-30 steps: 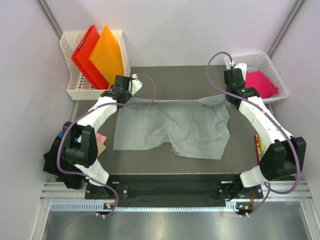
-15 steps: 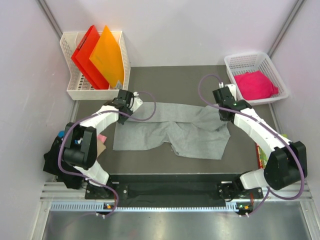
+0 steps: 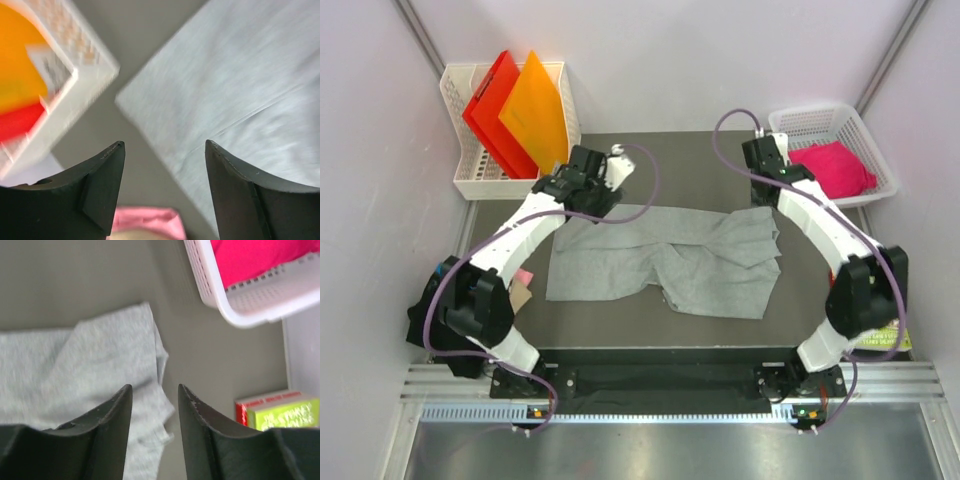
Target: Fold and stack the t-shirts
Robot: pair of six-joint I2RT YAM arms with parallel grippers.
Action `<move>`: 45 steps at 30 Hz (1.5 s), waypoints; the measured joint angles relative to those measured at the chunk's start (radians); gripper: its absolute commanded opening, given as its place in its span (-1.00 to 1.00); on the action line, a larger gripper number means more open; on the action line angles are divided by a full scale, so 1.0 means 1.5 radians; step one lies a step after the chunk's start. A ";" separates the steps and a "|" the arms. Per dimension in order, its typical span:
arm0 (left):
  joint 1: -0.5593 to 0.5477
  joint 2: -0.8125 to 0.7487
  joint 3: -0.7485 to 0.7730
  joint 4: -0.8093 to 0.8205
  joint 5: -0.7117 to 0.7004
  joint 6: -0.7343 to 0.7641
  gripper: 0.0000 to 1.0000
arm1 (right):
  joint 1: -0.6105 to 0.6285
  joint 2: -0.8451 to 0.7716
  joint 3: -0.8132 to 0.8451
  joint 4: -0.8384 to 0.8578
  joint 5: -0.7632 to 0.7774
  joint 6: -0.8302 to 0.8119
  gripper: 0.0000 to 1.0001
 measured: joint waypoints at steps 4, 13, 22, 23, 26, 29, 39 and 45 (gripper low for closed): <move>-0.093 -0.017 0.048 0.006 0.041 -0.014 0.29 | -0.047 0.127 0.062 0.028 -0.038 0.008 -0.38; -0.168 0.088 0.083 0.098 0.045 -0.018 0.00 | -0.066 0.290 0.119 0.027 -0.080 0.020 -0.45; -0.086 0.442 0.316 0.087 -0.001 -0.019 -0.21 | -0.066 0.295 0.116 0.028 -0.104 0.048 -0.52; -0.082 0.459 0.329 0.079 -0.002 -0.020 -0.22 | -0.066 0.295 0.115 0.029 -0.104 0.049 -0.53; -0.074 0.464 0.368 0.058 -0.001 -0.025 -0.26 | -0.067 0.296 0.104 0.035 -0.104 0.056 -0.57; -0.065 0.464 0.352 0.057 0.001 -0.025 -0.28 | -0.067 0.296 0.086 0.037 -0.105 0.064 -0.59; -0.015 0.419 0.252 0.112 0.002 -0.015 -0.35 | -0.073 0.324 0.073 0.042 -0.105 0.077 -0.65; 0.003 0.387 0.193 0.159 -0.003 0.000 -0.36 | -0.087 0.303 0.037 0.077 -0.108 0.075 -0.65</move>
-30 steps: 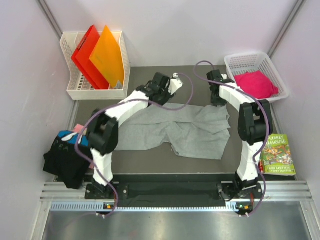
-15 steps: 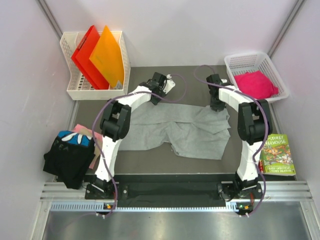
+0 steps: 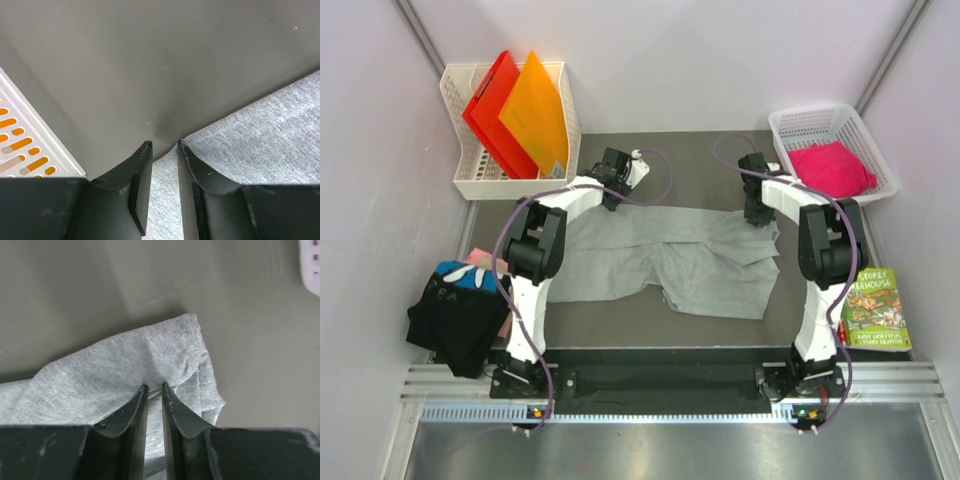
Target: Fold and stack the t-shirts
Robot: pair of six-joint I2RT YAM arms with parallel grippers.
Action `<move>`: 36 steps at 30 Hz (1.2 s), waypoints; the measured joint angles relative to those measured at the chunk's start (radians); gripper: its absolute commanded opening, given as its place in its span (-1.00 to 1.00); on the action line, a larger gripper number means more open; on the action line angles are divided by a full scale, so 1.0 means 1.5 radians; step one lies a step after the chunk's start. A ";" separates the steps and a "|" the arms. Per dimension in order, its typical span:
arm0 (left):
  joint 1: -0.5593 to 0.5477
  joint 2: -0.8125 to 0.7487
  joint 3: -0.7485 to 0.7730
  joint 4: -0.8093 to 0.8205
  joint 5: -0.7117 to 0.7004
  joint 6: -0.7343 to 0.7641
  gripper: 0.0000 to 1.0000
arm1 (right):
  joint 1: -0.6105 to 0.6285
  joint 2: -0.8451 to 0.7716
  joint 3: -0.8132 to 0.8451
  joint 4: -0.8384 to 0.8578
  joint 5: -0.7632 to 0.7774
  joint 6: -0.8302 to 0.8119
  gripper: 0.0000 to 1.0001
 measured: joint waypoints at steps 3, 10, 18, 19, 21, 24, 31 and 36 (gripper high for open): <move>0.000 0.000 0.006 -0.006 -0.001 -0.002 -0.36 | -0.014 -0.005 -0.008 0.009 -0.004 -0.004 -0.66; 0.000 -0.008 0.107 -0.098 0.018 -0.042 -0.25 | -0.026 0.000 0.000 0.005 -0.011 -0.011 -0.67; -0.181 -0.232 -0.029 -0.074 0.111 -0.055 -0.27 | -0.027 0.013 0.021 -0.016 -0.016 -0.017 -0.68; -0.218 -0.253 -0.048 -0.068 0.129 -0.057 -0.28 | -0.027 0.016 0.025 -0.020 -0.017 -0.018 -0.70; -0.282 -0.266 -0.066 -0.056 0.158 -0.061 -0.30 | -0.027 0.020 0.034 -0.028 -0.018 -0.022 -0.70; -0.335 -0.250 -0.084 -0.028 0.179 -0.076 -0.30 | -0.027 0.025 0.044 -0.039 -0.021 -0.026 -0.74; -0.332 -0.094 -0.016 -0.008 0.176 -0.128 -0.32 | -0.027 0.026 0.047 -0.042 -0.025 -0.027 -0.73; -0.333 -0.025 0.031 -0.011 0.172 -0.144 -0.32 | -0.028 0.026 0.047 -0.042 -0.027 -0.026 -0.74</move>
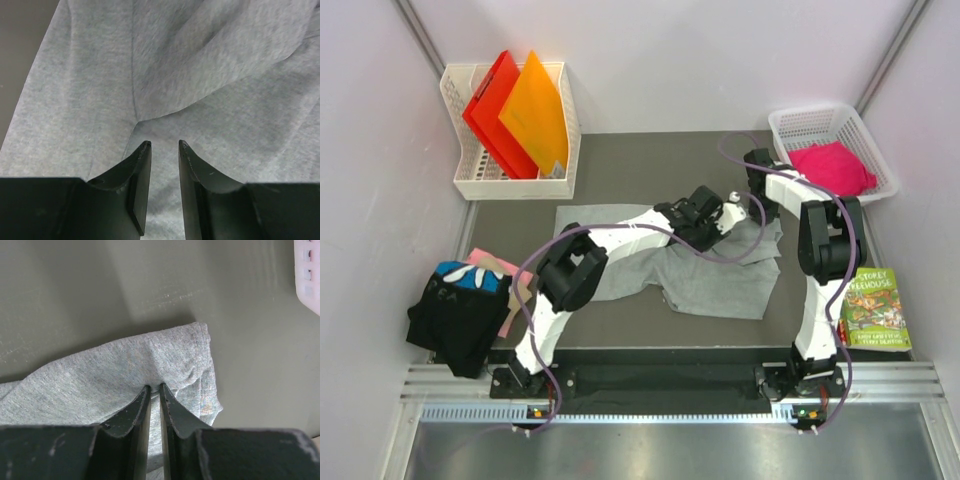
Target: Fold and stack the t-shirts
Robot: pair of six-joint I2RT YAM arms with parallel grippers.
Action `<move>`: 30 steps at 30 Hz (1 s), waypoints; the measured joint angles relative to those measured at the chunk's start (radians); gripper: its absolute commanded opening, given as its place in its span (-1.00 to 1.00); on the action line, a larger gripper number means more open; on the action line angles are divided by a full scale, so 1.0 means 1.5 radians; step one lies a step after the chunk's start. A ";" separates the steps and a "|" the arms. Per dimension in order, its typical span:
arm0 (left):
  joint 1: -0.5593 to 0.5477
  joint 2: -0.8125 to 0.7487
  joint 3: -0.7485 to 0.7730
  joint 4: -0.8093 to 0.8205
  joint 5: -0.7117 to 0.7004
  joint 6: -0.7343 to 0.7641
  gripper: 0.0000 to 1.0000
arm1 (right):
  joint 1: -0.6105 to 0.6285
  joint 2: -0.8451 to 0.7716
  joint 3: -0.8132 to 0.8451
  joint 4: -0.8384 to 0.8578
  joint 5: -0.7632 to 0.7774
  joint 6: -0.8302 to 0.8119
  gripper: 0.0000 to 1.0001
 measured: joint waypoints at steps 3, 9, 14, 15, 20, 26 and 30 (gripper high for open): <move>-0.012 0.005 0.013 0.000 0.003 -0.001 -0.31 | -0.001 0.000 -0.001 0.001 -0.001 0.004 -0.74; -0.037 0.005 0.031 0.006 0.017 -0.011 -0.30 | -0.001 -0.001 -0.002 0.002 -0.001 0.012 -0.75; -0.045 0.024 0.046 0.006 0.023 -0.013 -0.30 | -0.001 -0.004 -0.007 0.005 -0.002 0.017 -0.76; -0.045 0.032 0.051 0.007 0.023 -0.013 -0.30 | -0.002 -0.005 -0.007 0.005 -0.003 0.017 -0.76; -0.045 0.083 0.070 0.005 0.022 -0.016 -0.25 | -0.003 -0.010 -0.016 0.013 -0.005 0.022 -0.76; -0.046 0.108 0.112 0.006 0.015 -0.023 -0.17 | -0.004 -0.021 -0.034 0.031 -0.005 0.028 -0.77; -0.049 0.116 0.123 0.007 0.009 -0.028 -0.17 | -0.004 -0.029 -0.047 0.043 -0.005 0.032 -0.78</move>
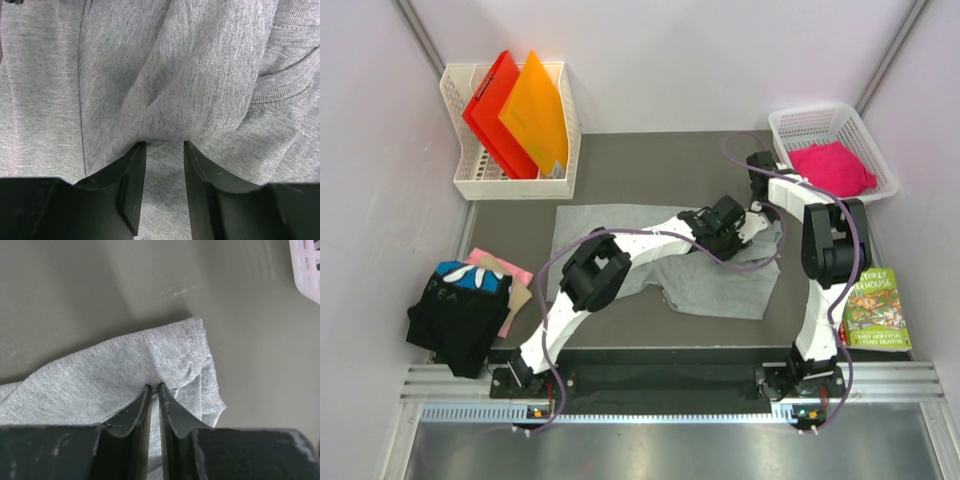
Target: Fold and stack the t-shirts
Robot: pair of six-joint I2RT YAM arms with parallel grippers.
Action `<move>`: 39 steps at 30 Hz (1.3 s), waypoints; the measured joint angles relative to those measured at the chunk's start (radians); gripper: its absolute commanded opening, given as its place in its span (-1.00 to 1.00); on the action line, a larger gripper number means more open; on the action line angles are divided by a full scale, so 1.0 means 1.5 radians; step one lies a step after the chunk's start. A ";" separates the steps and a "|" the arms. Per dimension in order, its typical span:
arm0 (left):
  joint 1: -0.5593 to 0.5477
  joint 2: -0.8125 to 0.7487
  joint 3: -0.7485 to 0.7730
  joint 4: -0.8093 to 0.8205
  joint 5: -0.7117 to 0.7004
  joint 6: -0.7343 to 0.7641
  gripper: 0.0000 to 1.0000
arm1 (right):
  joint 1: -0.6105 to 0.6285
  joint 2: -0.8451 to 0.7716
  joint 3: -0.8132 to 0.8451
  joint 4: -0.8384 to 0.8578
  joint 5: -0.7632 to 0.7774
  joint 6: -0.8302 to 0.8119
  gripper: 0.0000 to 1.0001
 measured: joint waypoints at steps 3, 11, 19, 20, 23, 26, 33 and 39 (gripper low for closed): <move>0.000 0.004 0.001 0.001 -0.002 -0.002 -0.24 | 0.000 -0.003 -0.005 0.005 0.000 0.002 -0.78; 0.000 0.012 0.015 0.000 -0.007 0.009 -0.97 | 0.000 -0.003 -0.006 0.007 -0.001 0.007 -0.84; -0.003 0.028 0.039 -0.006 -0.020 0.028 -1.00 | 0.000 -0.008 -0.013 0.014 -0.003 0.008 -0.85; -0.003 0.028 0.041 -0.008 -0.020 0.031 -1.00 | 0.000 -0.009 -0.016 0.018 -0.003 0.007 -0.84; -0.004 0.028 0.043 -0.014 -0.020 0.036 -1.00 | 0.000 -0.011 -0.018 0.020 -0.002 0.007 -0.85; -0.003 0.022 0.043 -0.024 -0.020 0.041 -1.00 | 0.000 -0.012 -0.020 0.023 -0.002 0.007 -0.85; 0.008 -0.032 0.018 -0.091 -0.014 0.051 -1.00 | 0.000 -0.013 -0.021 0.019 -0.003 0.004 -0.85; 0.023 -0.078 -0.003 -0.115 0.003 0.046 -0.97 | -0.001 -0.017 -0.027 0.022 -0.003 0.000 -0.86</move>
